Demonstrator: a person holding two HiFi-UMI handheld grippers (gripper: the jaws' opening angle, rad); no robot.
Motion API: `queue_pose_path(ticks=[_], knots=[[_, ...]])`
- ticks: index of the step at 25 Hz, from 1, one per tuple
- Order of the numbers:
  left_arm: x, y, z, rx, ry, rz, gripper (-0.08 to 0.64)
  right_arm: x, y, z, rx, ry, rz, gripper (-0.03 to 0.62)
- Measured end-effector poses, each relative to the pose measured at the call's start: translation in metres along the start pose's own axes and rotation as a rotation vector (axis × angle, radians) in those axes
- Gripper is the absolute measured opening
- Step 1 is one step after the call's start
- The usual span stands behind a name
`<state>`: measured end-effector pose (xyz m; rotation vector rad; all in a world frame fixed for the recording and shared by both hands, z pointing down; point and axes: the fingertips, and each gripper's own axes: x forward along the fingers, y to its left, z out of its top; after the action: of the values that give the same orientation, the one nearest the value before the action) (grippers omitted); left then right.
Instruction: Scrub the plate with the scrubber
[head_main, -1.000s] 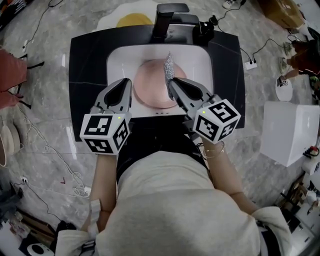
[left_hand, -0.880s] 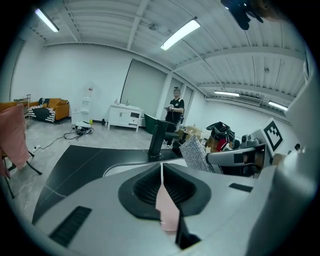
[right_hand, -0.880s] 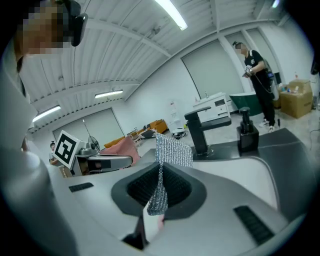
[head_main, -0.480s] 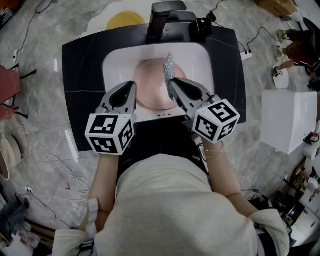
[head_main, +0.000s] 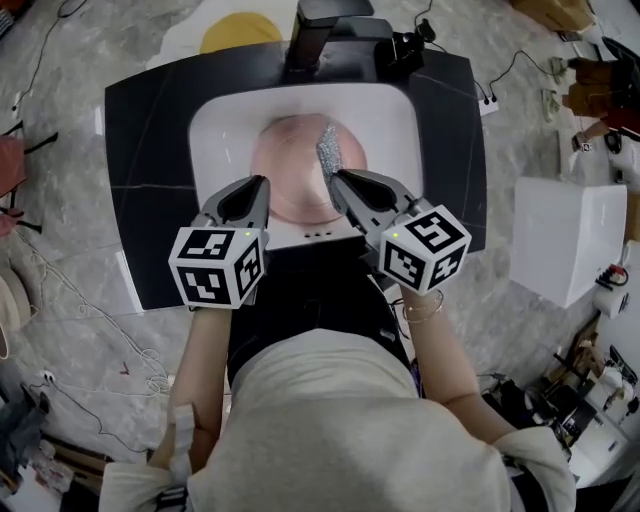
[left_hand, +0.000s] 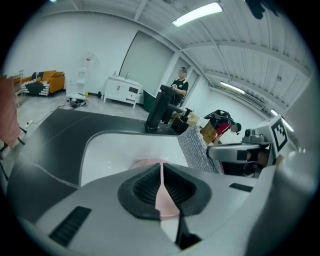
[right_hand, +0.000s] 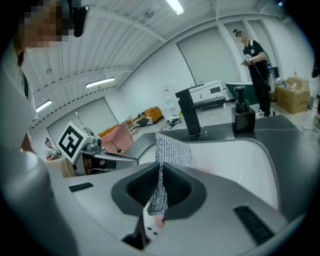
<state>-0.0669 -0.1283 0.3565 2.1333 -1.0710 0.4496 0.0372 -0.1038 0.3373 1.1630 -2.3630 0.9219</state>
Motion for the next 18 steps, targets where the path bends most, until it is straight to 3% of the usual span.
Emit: queue_pose_path(ticks=[5,18], knots=[[0.011,0.01,-0.012,-0.116,0.033,0.015,0.032,0.013,-0.01,-0.011,-0.014,0.077,0.054,0.032],[0.047,0.034,-0.012,-0.133,0.029,0.079,0.032,0.048,-0.034,-0.033,-0.103,0.227,0.122,0.032]])
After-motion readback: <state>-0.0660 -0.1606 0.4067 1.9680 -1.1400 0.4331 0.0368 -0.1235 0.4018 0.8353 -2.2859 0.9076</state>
